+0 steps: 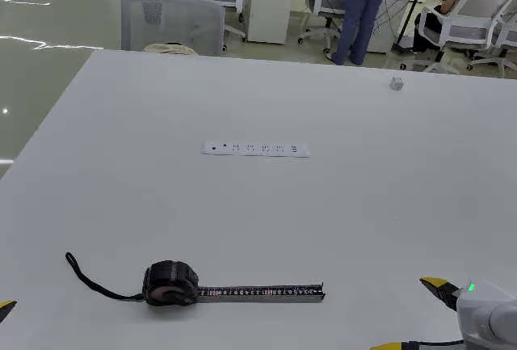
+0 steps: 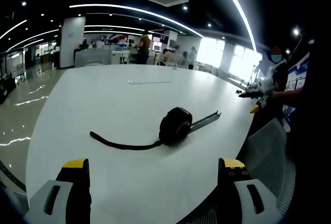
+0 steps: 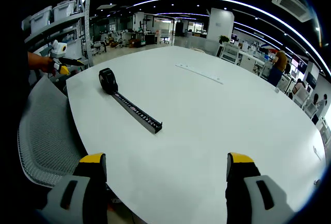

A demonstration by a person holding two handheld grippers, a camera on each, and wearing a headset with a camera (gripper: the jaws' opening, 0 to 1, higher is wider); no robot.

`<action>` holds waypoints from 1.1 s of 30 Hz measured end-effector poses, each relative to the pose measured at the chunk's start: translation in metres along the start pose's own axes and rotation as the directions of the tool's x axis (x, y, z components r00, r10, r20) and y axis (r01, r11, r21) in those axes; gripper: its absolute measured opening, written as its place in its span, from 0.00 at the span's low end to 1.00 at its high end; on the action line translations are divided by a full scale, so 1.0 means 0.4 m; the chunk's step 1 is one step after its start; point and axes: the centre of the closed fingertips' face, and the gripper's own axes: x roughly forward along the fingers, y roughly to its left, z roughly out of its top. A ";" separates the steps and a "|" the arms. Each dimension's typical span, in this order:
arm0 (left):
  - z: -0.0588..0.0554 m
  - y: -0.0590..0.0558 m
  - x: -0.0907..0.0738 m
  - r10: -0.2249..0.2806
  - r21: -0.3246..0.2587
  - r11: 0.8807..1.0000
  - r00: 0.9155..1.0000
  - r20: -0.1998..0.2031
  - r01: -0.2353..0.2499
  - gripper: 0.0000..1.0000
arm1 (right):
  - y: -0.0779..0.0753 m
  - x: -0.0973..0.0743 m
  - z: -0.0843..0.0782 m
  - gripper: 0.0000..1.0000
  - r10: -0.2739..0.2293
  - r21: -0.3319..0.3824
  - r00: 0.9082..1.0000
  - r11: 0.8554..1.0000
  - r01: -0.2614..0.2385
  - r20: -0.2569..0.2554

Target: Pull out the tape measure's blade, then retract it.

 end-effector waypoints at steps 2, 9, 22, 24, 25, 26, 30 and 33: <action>0.002 -0.001 0.001 0.001 0.001 1.000 1.000 -0.002 -0.001 1.00 | 0.000 0.003 0.000 0.99 0.005 -0.013 1.000 1.000 -0.005 -0.004; 0.010 -0.014 0.009 -0.008 0.012 1.000 1.000 -0.005 0.008 1.00 | 0.004 0.007 0.013 0.97 0.040 -0.010 0.999 0.999 -0.041 -0.012; 0.044 -0.044 0.049 -0.018 0.020 1.000 1.000 0.014 0.018 1.00 | -0.009 0.022 0.031 0.93 0.114 -0.102 0.987 0.987 -0.126 -0.111; 0.046 -0.050 0.054 -0.019 0.019 1.000 1.000 0.016 0.018 1.00 | -0.010 0.029 0.042 0.93 0.123 -0.116 0.986 0.984 -0.137 -0.116; 0.047 -0.054 0.056 -0.020 0.019 1.000 1.000 0.016 0.019 1.00 | -0.012 0.033 0.045 0.93 0.128 -0.121 0.984 0.982 -0.143 -0.120; 0.048 -0.058 0.057 -0.022 0.020 1.000 1.000 0.016 0.022 1.00 | -0.014 0.038 0.045 0.92 0.133 -0.127 0.983 0.981 -0.149 -0.126; 0.049 -0.083 0.063 -0.038 0.031 0.999 0.999 0.010 0.038 1.00 | -0.015 0.060 0.054 0.91 0.158 -0.153 0.975 0.971 -0.181 -0.155; 0.050 -0.092 0.066 -0.043 0.035 0.998 0.999 0.011 0.043 1.00 | -0.008 0.074 0.064 0.91 0.179 -0.172 0.969 0.963 -0.207 -0.168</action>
